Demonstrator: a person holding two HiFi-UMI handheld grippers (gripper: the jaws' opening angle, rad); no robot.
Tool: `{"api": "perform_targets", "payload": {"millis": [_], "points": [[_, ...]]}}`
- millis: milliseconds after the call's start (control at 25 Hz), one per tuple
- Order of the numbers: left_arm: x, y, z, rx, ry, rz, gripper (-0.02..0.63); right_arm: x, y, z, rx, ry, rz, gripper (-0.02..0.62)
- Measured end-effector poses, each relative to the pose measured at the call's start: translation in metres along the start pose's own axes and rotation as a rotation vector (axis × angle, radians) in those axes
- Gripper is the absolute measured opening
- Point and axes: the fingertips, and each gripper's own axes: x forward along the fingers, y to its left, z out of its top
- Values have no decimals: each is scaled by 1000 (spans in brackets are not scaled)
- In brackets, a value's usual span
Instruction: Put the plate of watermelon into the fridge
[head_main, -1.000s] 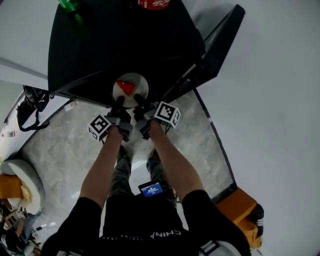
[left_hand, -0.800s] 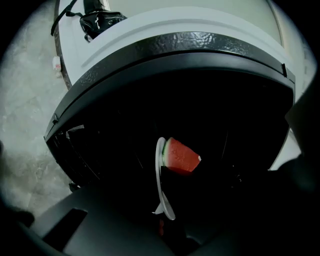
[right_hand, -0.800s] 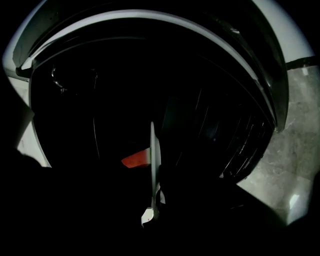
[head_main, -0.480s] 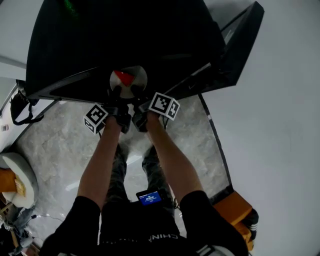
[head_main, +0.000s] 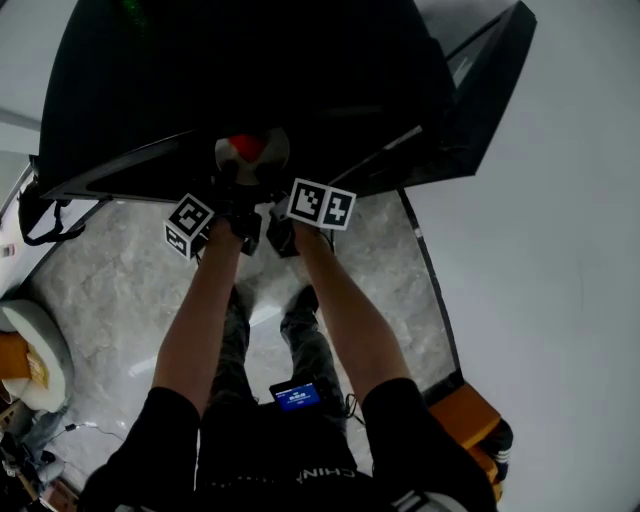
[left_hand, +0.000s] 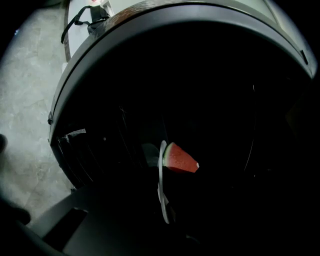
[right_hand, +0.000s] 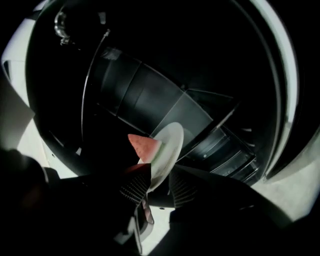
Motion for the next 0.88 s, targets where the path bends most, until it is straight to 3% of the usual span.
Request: {"api": "perform_targets", "payload": {"millis": [400,560,720,880], "points": [[6,-3,-3,69,4,74,25,-21,4,-9,-158,12,-54,136],[9,-6,-8,86,9,84,23,-30,0,-13,-128,16,-67,144],[10,-8,5,73,-48,76,23,-38,-5,-10,-64,15,-44,144],[16,-11,6,72,-45,73,25,-37,0,-13,-244,34,-71,120]]}}
